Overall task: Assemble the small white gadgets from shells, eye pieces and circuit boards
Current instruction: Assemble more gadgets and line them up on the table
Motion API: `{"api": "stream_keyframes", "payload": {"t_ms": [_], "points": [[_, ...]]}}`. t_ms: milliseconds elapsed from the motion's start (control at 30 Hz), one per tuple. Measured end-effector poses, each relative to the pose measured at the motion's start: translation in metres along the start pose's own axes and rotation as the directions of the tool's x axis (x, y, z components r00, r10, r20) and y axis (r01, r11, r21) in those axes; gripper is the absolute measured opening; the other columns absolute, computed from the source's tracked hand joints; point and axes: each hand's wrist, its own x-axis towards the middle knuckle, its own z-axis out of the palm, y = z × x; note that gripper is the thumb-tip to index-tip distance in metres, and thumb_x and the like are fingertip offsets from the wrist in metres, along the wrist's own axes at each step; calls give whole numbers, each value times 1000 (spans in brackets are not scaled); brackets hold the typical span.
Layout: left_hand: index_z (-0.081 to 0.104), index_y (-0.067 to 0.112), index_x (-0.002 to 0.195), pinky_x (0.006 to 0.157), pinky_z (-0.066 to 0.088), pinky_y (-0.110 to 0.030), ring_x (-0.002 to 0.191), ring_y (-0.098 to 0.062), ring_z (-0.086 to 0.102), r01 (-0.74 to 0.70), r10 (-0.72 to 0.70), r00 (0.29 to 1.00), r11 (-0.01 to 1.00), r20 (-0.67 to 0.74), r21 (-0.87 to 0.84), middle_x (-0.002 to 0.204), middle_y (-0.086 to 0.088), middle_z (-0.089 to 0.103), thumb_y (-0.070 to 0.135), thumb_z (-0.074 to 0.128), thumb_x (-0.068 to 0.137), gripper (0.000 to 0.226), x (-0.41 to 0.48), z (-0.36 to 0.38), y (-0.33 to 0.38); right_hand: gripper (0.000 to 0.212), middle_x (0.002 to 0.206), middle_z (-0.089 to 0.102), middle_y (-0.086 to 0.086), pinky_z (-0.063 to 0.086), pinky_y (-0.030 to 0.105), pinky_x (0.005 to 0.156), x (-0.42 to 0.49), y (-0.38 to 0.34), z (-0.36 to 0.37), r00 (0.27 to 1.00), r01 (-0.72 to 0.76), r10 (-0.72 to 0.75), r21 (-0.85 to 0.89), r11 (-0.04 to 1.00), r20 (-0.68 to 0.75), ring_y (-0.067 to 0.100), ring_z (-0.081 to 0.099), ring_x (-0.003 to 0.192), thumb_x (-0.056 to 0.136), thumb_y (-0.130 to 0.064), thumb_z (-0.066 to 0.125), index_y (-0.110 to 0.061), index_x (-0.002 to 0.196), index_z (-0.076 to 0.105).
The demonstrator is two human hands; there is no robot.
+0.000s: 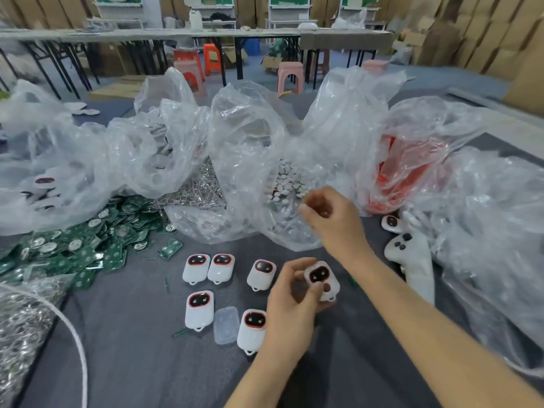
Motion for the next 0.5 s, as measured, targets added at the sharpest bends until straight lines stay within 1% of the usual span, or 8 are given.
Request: {"api": "stream_keyframes", "payload": {"t_ms": [67, 100, 167, 233, 267, 333, 433, 500], "points": [[66, 21, 102, 66, 57, -29, 87, -20, 69, -7, 5, 999, 999, -53, -37, 96, -13, 65, -6, 59, 89, 30, 1, -2, 2, 15, 66, 65, -6, 47, 16, 60, -41, 2, -14, 991, -96, 114, 235, 967, -65, 6, 56, 58, 86, -9, 66, -24, 88, 68], [66, 20, 102, 65, 57, -29, 88, -22, 69, -1, -5, 997, 997, -80, -71, 97, -14, 66, -5, 61, 88, 29, 1, -3, 2, 17, 66, 66, -2, 47, 16, 58, -60, 5, -18, 979, -145, 182, 320, 936, -89, 8, 55, 57, 86, -6, 66, -22, 86, 70], [67, 19, 100, 65, 57, -30, 88, -24, 70, 12, -28, 993, 990, -112, -142, 95, -13, 68, -2, 64, 87, 25, 1, -3, 5, 18, 70, 70, 3, 46, 16, 54, -88, 13, -21, 933, -264, 348, 489, 831, -89, 9, 56, 58, 83, 0, 67, -17, 79, 72], [67, 15, 101, 64, 57, -30, 86, -25, 71, 11, -31, 993, 984, -111, -178, 90, -10, 71, 0, 66, 86, 21, 0, -4, 6, 17, 74, 72, 7, 46, 16, 54, -99, 18, -21, 883, -359, 469, 605, 711, -28, 10, 58, 60, 82, 3, 66, -13, 78, 71], [65, 13, 102, 64, 57, -30, 85, -24, 71, 8, -27, 994, 984, -106, -180, 88, -8, 71, 1, 66, 86, 21, -1, -5, 6, 15, 75, 72, 8, 46, 16, 54, -102, 18, -22, 870, -386, 493, 620, 683, 0, 10, 59, 60, 82, 3, 66, -11, 78, 70], [63, 9, 103, 62, 56, -29, 82, -21, 71, -4, -11, 996, 983, -84, -182, 84, -5, 72, 0, 65, 86, 19, -3, -8, 7, 14, 78, 73, 11, 47, 17, 54, -104, 17, -26, 869, -389, 494, 645, 658, 20, 11, 61, 60, 82, 4, 66, -9, 79, 68], [59, 10, 95, 62, 56, -29, 82, -19, 70, -5, -4, 999, 986, -53, -167, 82, -3, 69, 2, 66, 85, 15, -7, -10, 7, 14, 81, 73, 11, 50, 17, 56, -113, 14, -32, 878, -381, 475, 686, 619, 59, 12, 63, 63, 82, 5, 64, -9, 82, 67], [57, 12, 92, 63, 55, -27, 82, -17, 68, -16, 6, 998, 985, -61, -169, 82, -1, 64, 3, 68, 83, 17, -9, -10, 7, 14, 82, 72, 10, 51, 18, 59, -120, 14, -34, 887, -385, 452, 698, 604, 97, 11, 64, 65, 81, 2, 66, -10, 87, 70]]}}
